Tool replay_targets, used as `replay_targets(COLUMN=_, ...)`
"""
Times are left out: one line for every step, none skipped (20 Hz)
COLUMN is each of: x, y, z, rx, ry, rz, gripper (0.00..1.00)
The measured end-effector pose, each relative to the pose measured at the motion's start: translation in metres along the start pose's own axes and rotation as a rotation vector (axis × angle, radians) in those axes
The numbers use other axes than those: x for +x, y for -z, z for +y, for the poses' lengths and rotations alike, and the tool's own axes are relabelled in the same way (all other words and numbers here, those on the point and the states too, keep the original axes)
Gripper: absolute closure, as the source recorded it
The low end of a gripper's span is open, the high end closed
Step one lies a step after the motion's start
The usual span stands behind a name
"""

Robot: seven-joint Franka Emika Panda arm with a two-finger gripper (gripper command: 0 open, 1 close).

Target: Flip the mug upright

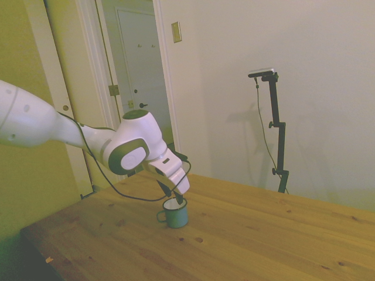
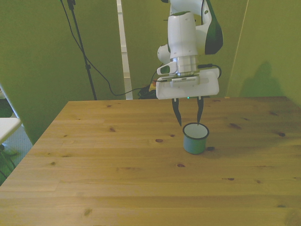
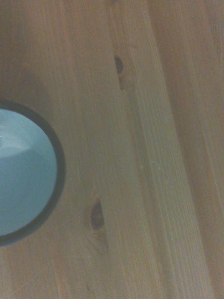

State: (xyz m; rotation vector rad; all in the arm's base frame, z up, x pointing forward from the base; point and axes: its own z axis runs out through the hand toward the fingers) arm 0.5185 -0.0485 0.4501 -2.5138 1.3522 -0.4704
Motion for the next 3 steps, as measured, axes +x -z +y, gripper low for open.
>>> replay_targets(x=-0.012, y=0.009, z=0.003, rx=0.008, ry=0.014, rz=0.002, gripper=0.0)
replay_targets(x=-0.024, y=0.017, z=0.006, rx=0.015, ry=0.029, rz=0.003, gripper=0.0)
replay_targets(x=-0.038, y=0.024, z=0.011, rx=0.02, ry=0.045, rz=0.003, gripper=0.0)
